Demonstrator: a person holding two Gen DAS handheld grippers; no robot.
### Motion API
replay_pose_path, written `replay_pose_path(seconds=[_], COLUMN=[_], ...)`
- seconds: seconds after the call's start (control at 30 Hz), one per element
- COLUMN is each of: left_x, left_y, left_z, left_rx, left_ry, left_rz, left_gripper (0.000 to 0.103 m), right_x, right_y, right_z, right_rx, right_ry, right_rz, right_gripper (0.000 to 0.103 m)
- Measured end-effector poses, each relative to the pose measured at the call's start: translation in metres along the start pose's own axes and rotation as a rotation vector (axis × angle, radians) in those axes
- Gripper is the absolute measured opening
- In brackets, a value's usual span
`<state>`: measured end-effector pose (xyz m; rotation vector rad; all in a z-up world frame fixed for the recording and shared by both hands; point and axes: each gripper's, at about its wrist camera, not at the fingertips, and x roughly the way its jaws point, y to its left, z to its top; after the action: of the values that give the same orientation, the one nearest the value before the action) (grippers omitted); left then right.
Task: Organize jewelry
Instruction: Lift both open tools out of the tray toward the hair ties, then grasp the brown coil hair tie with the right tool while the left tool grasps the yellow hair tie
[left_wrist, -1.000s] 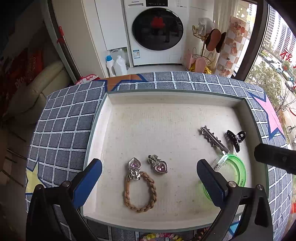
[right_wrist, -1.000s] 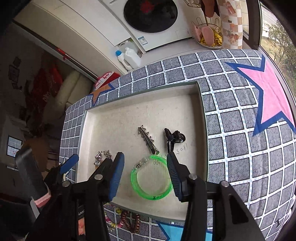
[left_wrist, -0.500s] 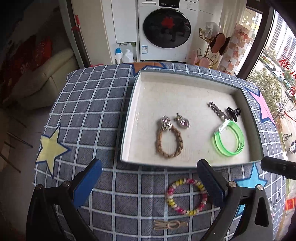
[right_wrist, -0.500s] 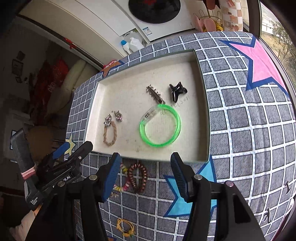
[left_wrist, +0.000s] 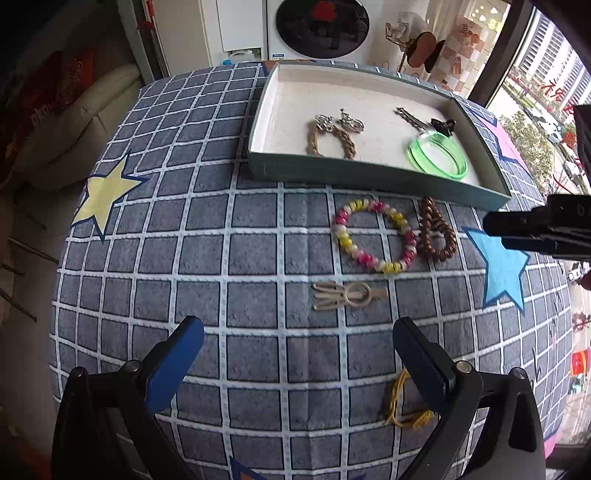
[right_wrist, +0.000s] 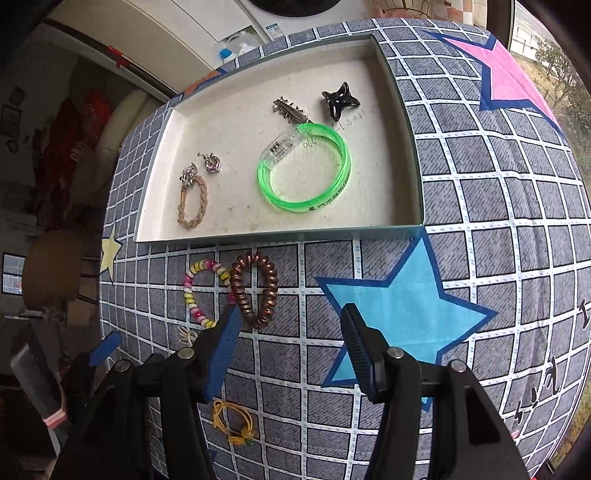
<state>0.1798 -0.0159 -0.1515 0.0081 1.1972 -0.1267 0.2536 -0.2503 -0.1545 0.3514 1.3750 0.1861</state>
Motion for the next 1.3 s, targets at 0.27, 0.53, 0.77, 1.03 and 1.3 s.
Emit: replay_pose_path(seconds=[0.27, 0.53, 0.77, 1.03, 1.3], left_x=[0.010, 0.019, 0.021, 0.024, 0.013], left_y=[-0.020, -0.023, -0.024, -0.024, -0.043], left_z=[-0.034, -0.046, -0.055, -0.062, -0.061], left_rx=[0.053, 0.045, 0.054, 0.070, 0.126], left_ry=[0.062, 0.084, 0.093, 0.091, 0.085], left_rz=[-0.023, -0.004, 0.022, 0.030, 0.002], left_gripper=[0.103, 0.103, 0.103, 0.103, 0.079], right_x=[0.019, 0.032, 0.044, 0.053, 0.055], right_y=[0.011, 0.018, 0.036, 0.056, 0.063], right_z=[-0.005, -0.002, 0.000, -0.005, -0.008], right_rx=[-0.037, -0.070, -0.157, -0.286, -0.343], right_ry=[0.027, 0.025, 0.014, -0.002, -0.020], right_rz=[-0.045, -0.077, -0.153, -0.281, -0.329], right_gripper=[0.060, 0.059, 0.053, 0.039, 0.022])
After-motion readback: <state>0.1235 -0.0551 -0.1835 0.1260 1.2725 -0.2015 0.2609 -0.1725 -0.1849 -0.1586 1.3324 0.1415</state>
